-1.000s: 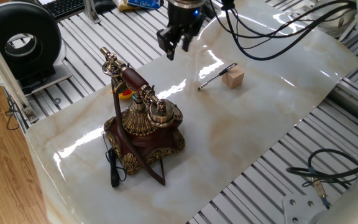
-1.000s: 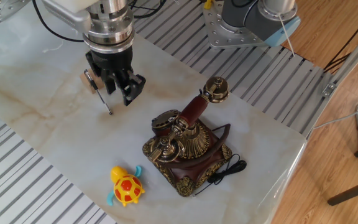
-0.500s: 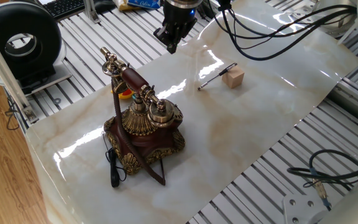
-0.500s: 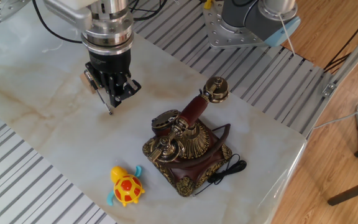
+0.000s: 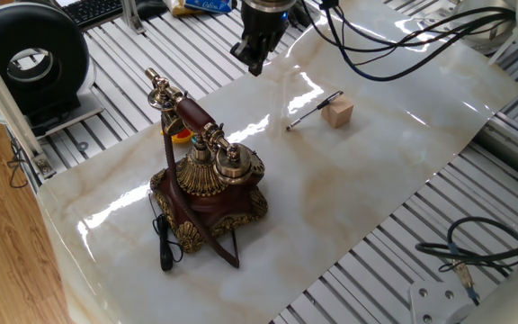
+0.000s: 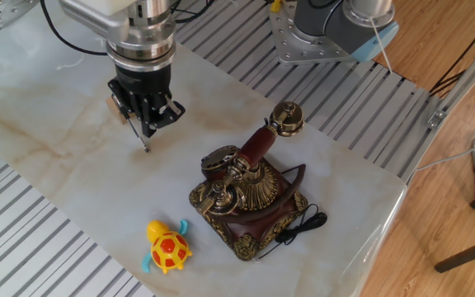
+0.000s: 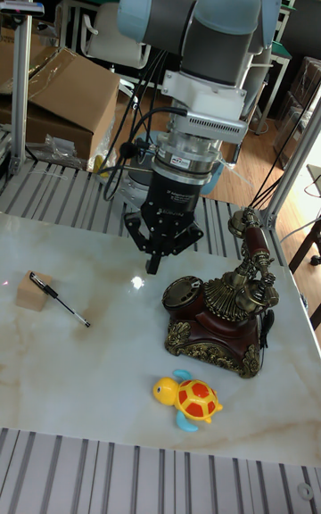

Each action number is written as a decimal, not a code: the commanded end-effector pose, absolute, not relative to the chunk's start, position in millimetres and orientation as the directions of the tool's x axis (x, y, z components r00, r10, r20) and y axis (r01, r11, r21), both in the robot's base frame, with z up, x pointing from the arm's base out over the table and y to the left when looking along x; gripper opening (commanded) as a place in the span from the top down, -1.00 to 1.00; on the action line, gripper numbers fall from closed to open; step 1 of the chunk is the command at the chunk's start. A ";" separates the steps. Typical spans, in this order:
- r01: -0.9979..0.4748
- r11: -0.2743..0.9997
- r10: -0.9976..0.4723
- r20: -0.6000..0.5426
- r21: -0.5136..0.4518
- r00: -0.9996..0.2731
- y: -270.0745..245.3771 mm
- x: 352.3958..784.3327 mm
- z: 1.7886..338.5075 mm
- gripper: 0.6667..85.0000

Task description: Dial a number on an old rotary phone

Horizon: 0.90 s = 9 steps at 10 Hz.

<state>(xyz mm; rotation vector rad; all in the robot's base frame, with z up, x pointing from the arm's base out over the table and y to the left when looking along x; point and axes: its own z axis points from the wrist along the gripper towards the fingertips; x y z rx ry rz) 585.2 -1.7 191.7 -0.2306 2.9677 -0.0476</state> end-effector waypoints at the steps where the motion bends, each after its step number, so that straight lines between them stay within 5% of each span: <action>1: -0.190 0.979 -0.199 -0.151 -0.074 -0.968 -9.3 584.2 192.7 0.98; 6: -0.207 0.974 -0.218 -0.144 -0.090 -0.965 -12.0 583.4 192.6 0.98; 8: -0.311 0.929 -0.337 -0.108 -0.200 -0.935 -37.0 585.5 195.7 0.98; 9: -0.338 0.928 -0.359 -0.136 -0.157 -0.923 -22.9 589.4 194.6 0.89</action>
